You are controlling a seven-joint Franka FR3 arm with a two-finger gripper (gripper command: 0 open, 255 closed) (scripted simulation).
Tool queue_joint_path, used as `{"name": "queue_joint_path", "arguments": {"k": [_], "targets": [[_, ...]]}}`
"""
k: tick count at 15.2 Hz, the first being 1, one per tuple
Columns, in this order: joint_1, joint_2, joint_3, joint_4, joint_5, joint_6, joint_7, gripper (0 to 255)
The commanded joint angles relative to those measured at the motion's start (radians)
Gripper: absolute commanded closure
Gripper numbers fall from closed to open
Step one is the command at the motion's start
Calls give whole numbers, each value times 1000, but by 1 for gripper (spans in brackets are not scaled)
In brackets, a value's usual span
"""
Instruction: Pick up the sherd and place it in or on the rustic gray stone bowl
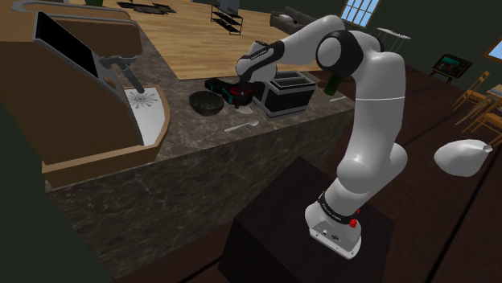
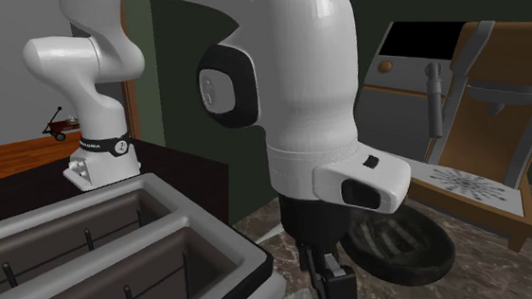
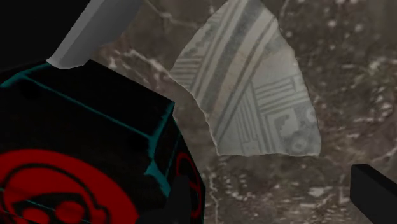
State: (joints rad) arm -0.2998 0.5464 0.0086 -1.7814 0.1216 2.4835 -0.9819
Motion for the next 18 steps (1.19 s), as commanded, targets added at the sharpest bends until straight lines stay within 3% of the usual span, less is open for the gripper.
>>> {"name": "queue_joint_path", "arguments": {"k": [1,10,11,18], "targets": [[2,40,2,1,2,23,1,0],[2,58,3,6,3,35,1,0],[5,90,5,26,3,48,3,255],[26,91,3,36,-4,42,29,255]]}}
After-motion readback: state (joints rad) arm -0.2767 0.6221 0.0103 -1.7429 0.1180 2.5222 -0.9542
